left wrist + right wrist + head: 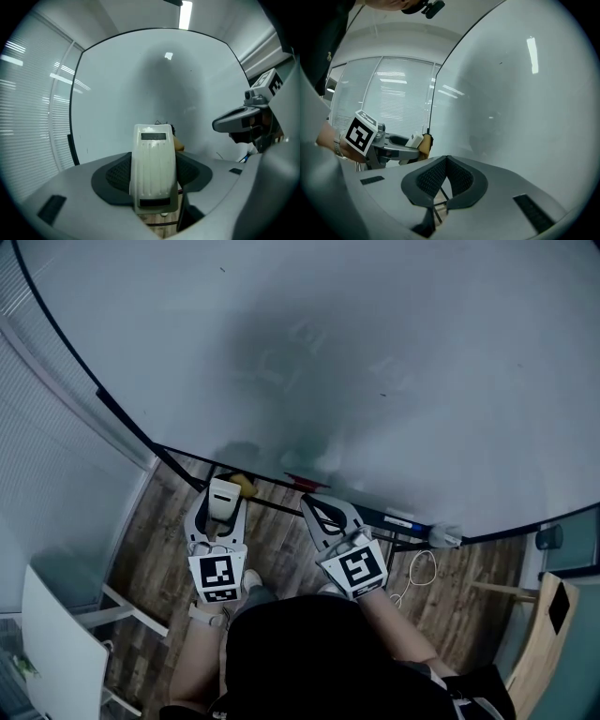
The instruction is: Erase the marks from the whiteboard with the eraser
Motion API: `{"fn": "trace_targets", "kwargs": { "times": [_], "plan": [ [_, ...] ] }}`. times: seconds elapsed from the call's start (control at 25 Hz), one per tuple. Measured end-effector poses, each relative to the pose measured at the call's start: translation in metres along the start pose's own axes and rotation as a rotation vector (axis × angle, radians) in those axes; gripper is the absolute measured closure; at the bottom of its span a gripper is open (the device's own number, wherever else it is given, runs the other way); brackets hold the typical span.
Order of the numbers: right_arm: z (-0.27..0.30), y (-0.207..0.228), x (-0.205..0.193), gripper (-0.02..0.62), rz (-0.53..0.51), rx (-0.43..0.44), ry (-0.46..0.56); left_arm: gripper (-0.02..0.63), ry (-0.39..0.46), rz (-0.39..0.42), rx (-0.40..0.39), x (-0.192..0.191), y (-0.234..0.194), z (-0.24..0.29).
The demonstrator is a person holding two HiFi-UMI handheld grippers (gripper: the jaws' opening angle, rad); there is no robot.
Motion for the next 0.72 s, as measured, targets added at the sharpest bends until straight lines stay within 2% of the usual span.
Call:
{"fn": "trace_targets", "kwargs": {
  "times": [0.16,0.32,0.72],
  "plan": [
    [0.000,-0.008,-0.001,0.569,0.012,0.040,-0.005,0.339,0.057,-0.042,0.027,0.004,0.002,-0.016],
    [-0.003,-0.013,-0.001,0.569,0.015,0.058,-0.005,0.339,0.103,-0.080,0.018,0.007,0.004,-0.027],
    [0.001,-0.016,-0.003,0.569,0.035,0.063,-0.016,0.339,0.123,-0.103,-0.010,0.007,-0.005,-0.029]
  ]
}}
Point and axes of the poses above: the fingertips, and each gripper's own axes: z forward along the fingers, y to its right, x out of its top, the point moved 4 cm from there along -z, backward along the fingers, and after that the axes turned 7 degrees about -y, right-handed, at the moved point
